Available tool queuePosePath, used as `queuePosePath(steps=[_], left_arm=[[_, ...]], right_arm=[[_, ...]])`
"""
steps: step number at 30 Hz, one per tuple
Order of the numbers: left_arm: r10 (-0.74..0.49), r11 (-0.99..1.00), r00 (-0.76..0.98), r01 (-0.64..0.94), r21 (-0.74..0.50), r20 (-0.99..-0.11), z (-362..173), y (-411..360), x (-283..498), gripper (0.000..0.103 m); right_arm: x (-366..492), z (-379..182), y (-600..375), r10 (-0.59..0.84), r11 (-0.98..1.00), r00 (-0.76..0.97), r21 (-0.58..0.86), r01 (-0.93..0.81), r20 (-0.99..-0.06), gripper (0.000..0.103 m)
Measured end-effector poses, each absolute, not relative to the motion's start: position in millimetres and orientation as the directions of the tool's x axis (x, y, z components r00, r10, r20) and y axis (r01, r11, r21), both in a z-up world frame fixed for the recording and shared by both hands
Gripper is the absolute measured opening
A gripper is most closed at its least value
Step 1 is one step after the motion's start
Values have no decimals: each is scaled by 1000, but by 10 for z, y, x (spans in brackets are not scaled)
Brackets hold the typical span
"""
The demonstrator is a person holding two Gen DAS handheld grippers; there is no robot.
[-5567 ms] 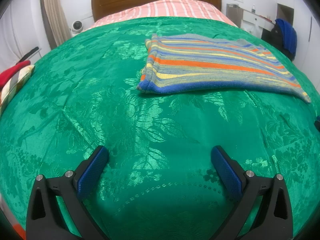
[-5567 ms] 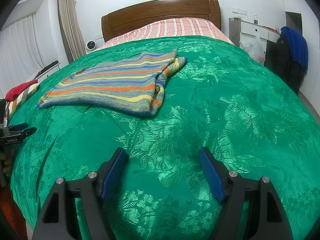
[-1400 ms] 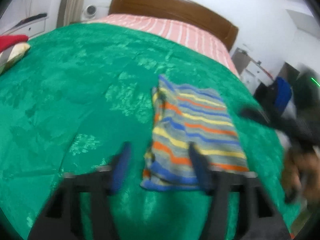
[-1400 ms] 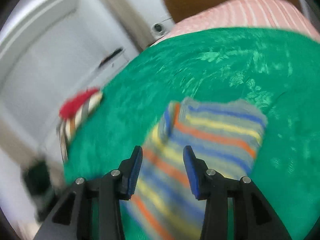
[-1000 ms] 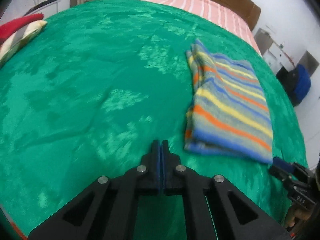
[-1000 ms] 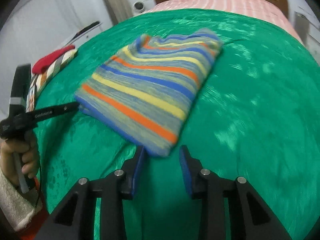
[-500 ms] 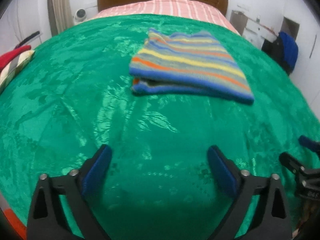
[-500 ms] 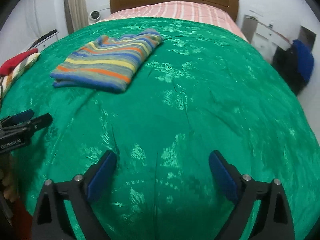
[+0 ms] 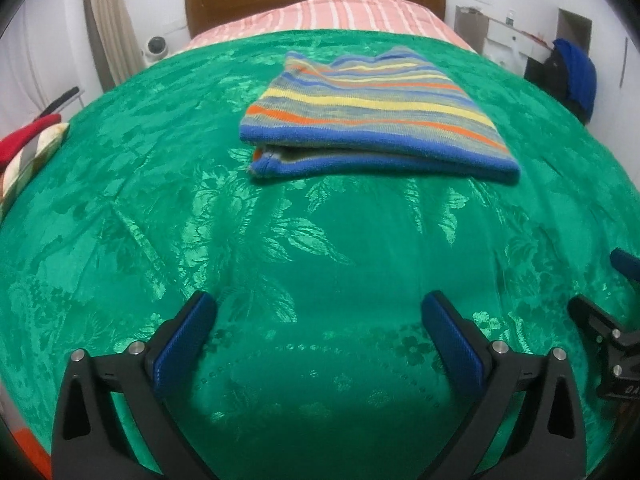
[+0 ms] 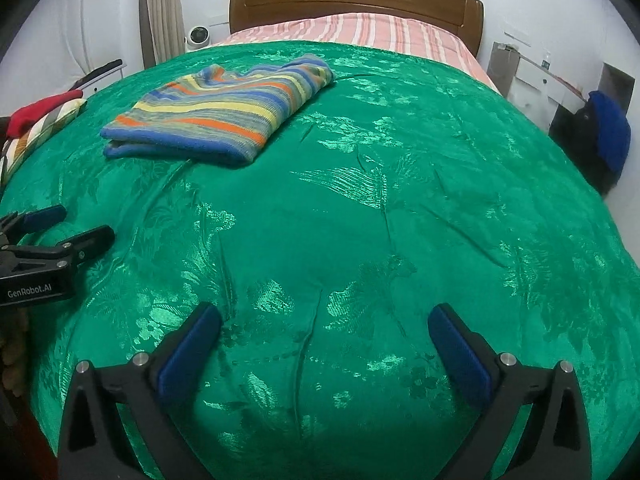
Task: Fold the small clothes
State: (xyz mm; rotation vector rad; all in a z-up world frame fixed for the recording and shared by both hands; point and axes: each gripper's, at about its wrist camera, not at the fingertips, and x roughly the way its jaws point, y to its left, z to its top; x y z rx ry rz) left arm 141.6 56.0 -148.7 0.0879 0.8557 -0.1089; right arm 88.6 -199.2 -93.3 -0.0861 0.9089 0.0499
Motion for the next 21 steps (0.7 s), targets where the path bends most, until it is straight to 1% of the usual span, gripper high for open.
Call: queuePosePath(steps=[21], left_arm=[[-58,991,648,132,37,-760,-1495,568,1409,102]], right_arm=[[864,-949,-1969,7,995,613,-58,-85,-790,103]])
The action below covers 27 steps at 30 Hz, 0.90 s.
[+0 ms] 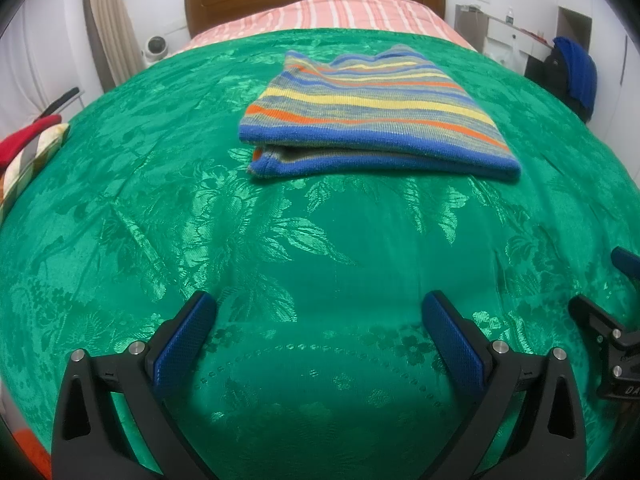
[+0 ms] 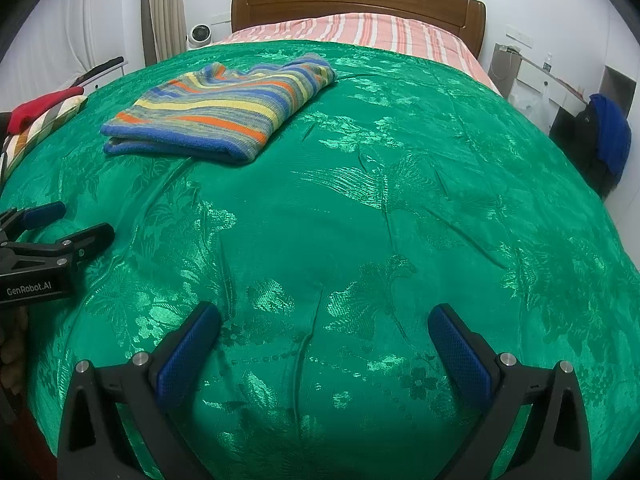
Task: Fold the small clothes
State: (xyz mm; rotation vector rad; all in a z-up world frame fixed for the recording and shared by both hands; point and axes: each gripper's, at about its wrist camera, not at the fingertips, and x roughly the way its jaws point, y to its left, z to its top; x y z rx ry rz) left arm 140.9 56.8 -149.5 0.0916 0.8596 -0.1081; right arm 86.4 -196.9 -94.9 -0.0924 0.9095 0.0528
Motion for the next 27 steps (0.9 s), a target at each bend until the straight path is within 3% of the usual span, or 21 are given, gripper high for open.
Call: queuePosePath(steps=[10,16,19,21,23,25,27], left_arm=[[-107,981,583,194,10,-805,-1371,621,1406,101],[-157,974,601,227,-21,-784,-1099,707,1382,96],[-200,979,615,162,-127,-763,-940,998,1550,95],[-243,969,615,112,-222,-750,-876,1258,1657,85],[-301,940,622,67,-334,-723,-821,1539,1749,81],[-343,912,627,44,-408,-700,-801,1709,1855,80],[-364,902,614,47,-428,-700,-799,1698,2004,74]], right_arm=[[878,-939,-1965,6,993,605,-65,-95,-796,103],[871,-951,-1979,10,993,614,-64,-99,-789,103],[872,-950,-1980,15,993,610,-58,-99,-792,103],[865,-913,-2038,47,996,593,-11,-94,-804,103],[839,-824,-2122,88,995,577,50,-82,-812,103],[818,-628,-2214,211,977,611,192,-96,-763,102],[888,-469,-2160,278,960,643,230,-160,-714,102]])
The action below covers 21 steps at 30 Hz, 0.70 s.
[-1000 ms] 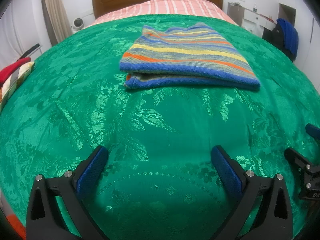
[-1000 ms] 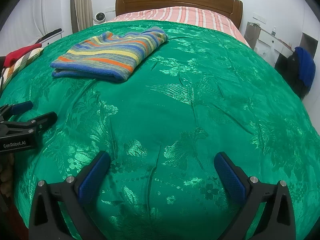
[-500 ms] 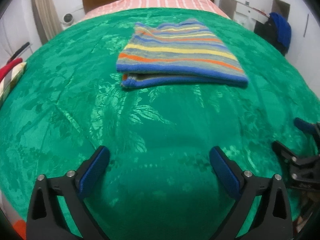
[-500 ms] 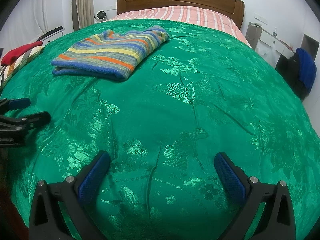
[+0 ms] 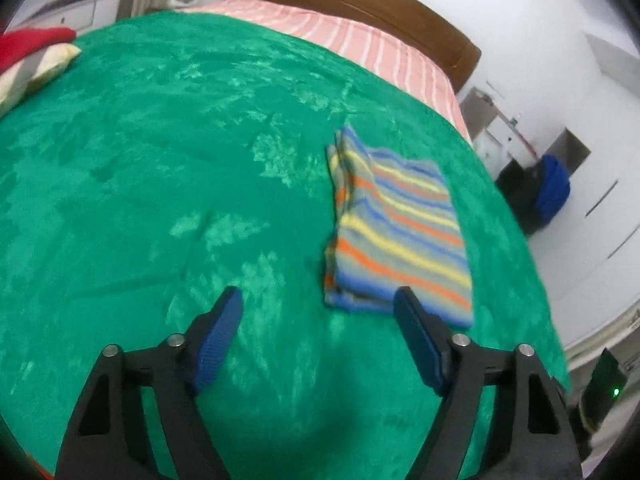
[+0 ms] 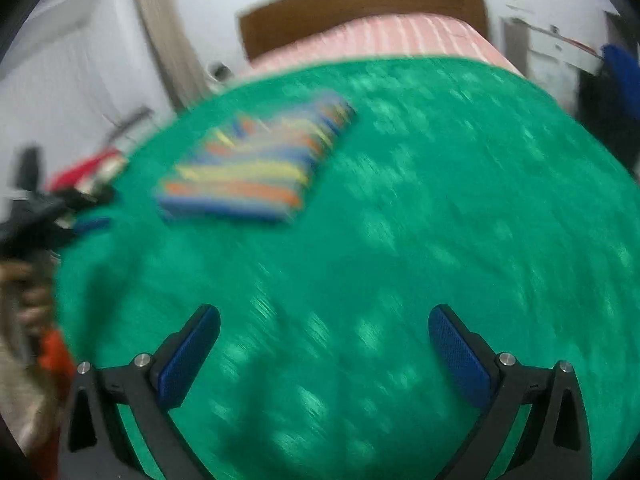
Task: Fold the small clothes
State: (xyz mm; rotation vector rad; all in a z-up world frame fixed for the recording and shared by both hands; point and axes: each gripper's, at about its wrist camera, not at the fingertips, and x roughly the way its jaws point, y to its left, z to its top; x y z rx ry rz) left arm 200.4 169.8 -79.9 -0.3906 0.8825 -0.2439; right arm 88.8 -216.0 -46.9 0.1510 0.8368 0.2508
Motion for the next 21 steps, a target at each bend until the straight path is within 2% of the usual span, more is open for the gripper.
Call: queuePosePath(steps=[1,2,3,4,5,7,8,9,10,11,15,18,19,21], left_arm=[[-370,903,610,58,-426,-701,-808,1657,2068,73],[-365,909,603,67,-412,-709,-822,1592,2151,68],[-354,917,592,69,-392,-724,-843,1512,2239,60],[-350,921,579,70,-384,-736,-868,1458,2313,56],[-357,920,561,72,-385,-747,-905,1398,2400,51],[-373,917,528,85,-390,-763,-979,1305,2526,34],[-377,918,508,98,-383,-775,-1013,1268,2575,5],[-366,925,497,101,-366,-787,-1028,1240,2584,3],[-347,933,500,101,-344,-794,-1010,1217,2545,3],[-350,933,502,107,-345,-791,-977,1226,2502,2],[-324,945,453,121,-303,-831,-1114,1228,2373,2],[-310,950,445,122,-286,-840,-1200,1200,2399,3],[-314,949,441,118,-293,-841,-1170,1214,2396,5],[-319,947,420,113,-300,-850,-1070,1276,2376,18]], right_arm=[[956,-431,-2090,288,958,639,212,-195,-714,102],[1062,-412,-1989,301,952,621,188,-242,-723,93],[1163,-406,-1902,320,942,607,178,-283,-728,87],[1269,-410,-1825,342,931,592,177,-319,-730,74],[1391,-422,-1764,359,922,575,183,-341,-735,67],[1606,-446,-1711,370,920,563,206,-334,-739,67],[1705,-467,-1704,380,918,558,228,-324,-738,61],[1823,-526,-1686,390,915,532,251,-317,-752,53],[1951,-637,-1637,395,910,473,262,-322,-788,16],[2022,-688,-1623,370,916,449,240,-320,-813,6],[2000,-602,-1709,356,923,461,227,-312,-813,6],[2017,-805,-1667,335,922,416,205,-328,-845,6],[2020,-790,-1672,337,922,420,204,-329,-843,7],[1997,-706,-1730,370,915,417,247,-319,-830,15]])
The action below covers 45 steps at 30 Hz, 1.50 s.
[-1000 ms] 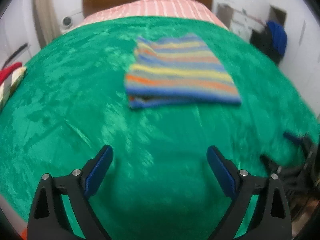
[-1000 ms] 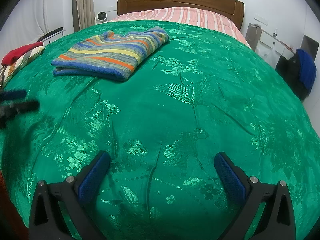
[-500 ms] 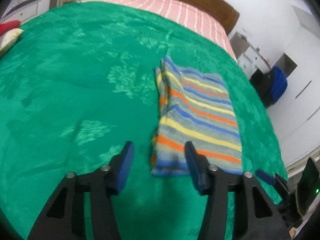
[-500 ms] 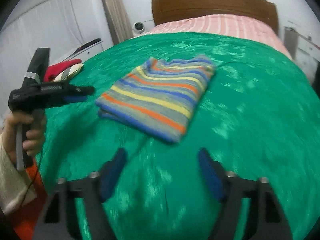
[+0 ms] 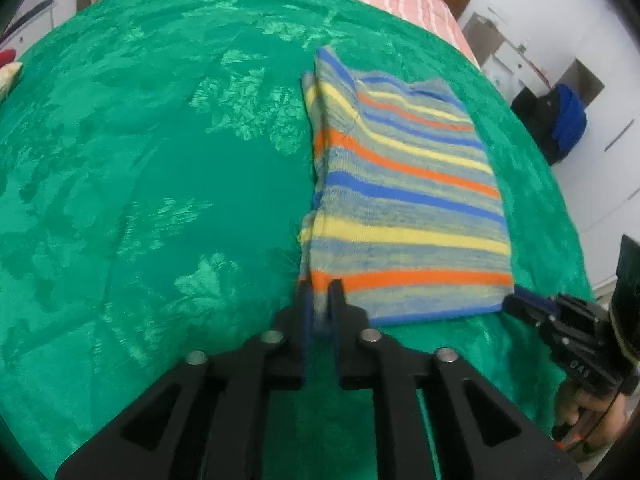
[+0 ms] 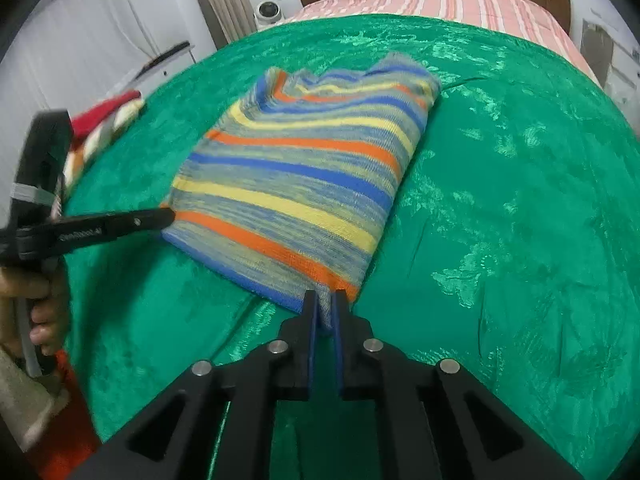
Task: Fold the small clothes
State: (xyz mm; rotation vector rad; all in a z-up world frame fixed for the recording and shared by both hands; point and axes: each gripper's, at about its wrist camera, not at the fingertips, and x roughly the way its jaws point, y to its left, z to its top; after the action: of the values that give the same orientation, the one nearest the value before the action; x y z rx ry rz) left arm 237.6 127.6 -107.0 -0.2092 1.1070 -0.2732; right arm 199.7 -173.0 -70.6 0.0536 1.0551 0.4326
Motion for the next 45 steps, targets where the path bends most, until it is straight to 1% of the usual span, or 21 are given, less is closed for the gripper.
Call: queuePosePath(steps=[1,2,3,5,14,16,17,18,19,20,22,25,31,32,33,34,35,37,40,42,45], left_arm=[[-315,949,435,116,-294,-844,-959,1336,2355,25],[-318,947,469,125,-295,-824,-831,1412,2340,46],[-319,946,502,126,-297,-804,-713,1454,2352,69],[-322,943,561,119,-311,-762,-541,1544,2489,83],[-395,918,351,128,-374,-849,-1101,1168,3453,83],[-370,928,343,166,-332,-863,-1154,1029,3470,79],[-351,935,345,177,-307,-871,-1170,982,3479,57],[-352,934,343,190,-303,-871,-1185,934,3477,18],[-392,919,324,189,-348,-861,-1204,902,3468,15],[-366,930,352,169,-326,-862,-1183,888,3429,14],[-328,944,404,183,-276,-854,-1130,842,3333,14],[-299,953,492,201,-228,-817,-909,860,3081,13],[-281,960,641,207,-191,-714,-241,1059,2797,15],[-267,963,646,202,-177,-715,-223,1052,2836,24],[-247,968,633,196,-157,-734,-273,1034,2902,49],[-218,974,616,187,-129,-757,-346,1029,2954,65],[-165,983,604,164,-82,-779,-459,1023,2991,81],[-74,994,613,110,-7,-787,-618,1115,2896,80],[-67,997,659,77,-22,-749,-630,1252,2529,82],[-35,999,710,46,-3,-703,-524,1241,2201,95],[14,999,801,11,38,-599,-275,1175,1785,101]], right_arm=[[1988,-646,-1802,392,910,418,277,-310,-820,31],[1989,-582,-1890,407,906,430,298,-300,-806,52],[1987,-498,-1987,427,901,456,324,-288,-781,60],[2044,-352,-2225,456,890,516,383,-248,-725,66],[3051,-677,-2342,586,768,472,637,-66,-658,66],[3231,-868,-2278,627,725,439,688,-26,-644,66],[3325,-990,-2220,646,700,426,714,0,-634,66],[3363,-1045,-2154,651,693,421,721,11,-632,64],[3398,-1076,-2084,641,702,426,712,11,-638,58],[3411,-1034,-1942,596,753,440,658,-16,-671,43],[3381,-865,-1605,466,876,465,467,-122,-752,26],[3154,-536,-1154,294,948,575,159,-274,-763,23],[2923,80,-1059,383,921,674,205,-331,-632,23],[2950,122,-1097,398,917,673,238,-322,-624,23],[3003,135,-1140,406,914,671,271,-302,-621,25],[3061,106,-1218,401,915,668,301,-267,-626,32],[3107,48,-1265,393,918,662,317,-240,-638,52],[3172,-156,-1474,301,950,639,284,-133,-708,83],[2891,-255,-1805,203,973,648,227,-48,-734,88],[2596,-212,-1892,142,987,672,153,-43,-727,94],[2083,-50,-1943,94,996,721,65,-67,-687,95]])
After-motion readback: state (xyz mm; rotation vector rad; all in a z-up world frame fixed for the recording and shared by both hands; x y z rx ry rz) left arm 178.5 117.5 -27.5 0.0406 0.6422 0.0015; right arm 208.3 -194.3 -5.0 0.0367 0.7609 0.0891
